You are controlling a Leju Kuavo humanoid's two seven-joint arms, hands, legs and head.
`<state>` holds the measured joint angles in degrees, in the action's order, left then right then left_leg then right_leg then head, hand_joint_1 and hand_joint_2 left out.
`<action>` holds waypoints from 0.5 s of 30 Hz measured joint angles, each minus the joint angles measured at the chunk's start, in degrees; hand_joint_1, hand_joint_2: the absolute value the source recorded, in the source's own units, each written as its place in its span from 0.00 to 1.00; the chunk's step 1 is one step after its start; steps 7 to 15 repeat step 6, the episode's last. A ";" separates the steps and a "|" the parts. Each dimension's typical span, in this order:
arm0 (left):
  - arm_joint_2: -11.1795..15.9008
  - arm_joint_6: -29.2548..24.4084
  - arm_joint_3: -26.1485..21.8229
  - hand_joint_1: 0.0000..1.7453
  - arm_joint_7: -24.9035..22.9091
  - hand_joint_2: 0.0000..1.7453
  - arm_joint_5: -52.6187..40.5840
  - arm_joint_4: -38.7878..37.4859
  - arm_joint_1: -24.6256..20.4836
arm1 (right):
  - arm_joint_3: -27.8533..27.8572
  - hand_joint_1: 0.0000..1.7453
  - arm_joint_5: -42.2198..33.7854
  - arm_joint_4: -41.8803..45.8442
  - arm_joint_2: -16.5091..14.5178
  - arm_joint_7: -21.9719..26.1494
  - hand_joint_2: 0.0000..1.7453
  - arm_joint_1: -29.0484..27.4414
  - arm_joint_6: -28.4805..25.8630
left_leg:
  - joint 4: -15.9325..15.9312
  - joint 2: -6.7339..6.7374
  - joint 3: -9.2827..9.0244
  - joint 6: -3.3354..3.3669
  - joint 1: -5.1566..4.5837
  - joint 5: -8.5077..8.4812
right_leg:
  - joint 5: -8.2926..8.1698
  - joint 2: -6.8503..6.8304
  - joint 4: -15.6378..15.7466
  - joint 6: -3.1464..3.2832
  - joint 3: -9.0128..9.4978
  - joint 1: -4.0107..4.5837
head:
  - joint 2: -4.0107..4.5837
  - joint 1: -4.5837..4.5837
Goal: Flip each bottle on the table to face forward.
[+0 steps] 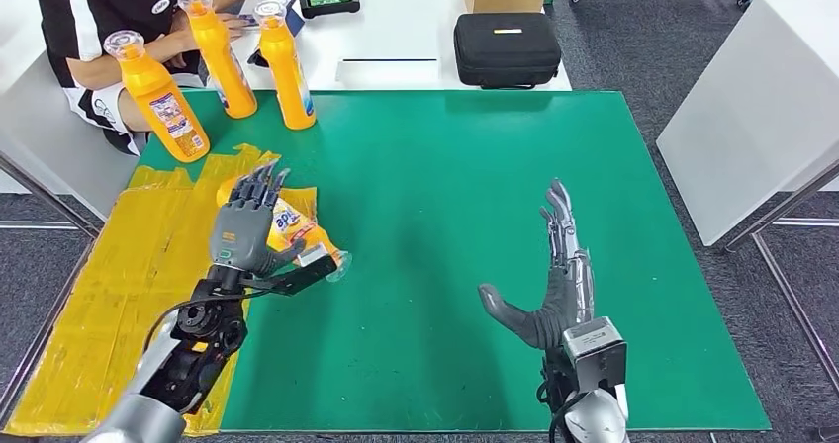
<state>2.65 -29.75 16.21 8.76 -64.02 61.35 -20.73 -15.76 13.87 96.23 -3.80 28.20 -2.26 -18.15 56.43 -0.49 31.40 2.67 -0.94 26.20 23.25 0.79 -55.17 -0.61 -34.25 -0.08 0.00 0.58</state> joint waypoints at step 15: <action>-3.84 9.47 -3.80 0.00 17.03 0.00 35.91 16.96 6.39 | 0.00 0.00 1.90 0.34 0.23 0.13 1.00 -0.45 -2.28 | 0.00 0.00 0.03 0.02 -0.02 0.05 | 0.01 0.00 0.03 -0.01 0.00 -0.01 | 0.00 -0.01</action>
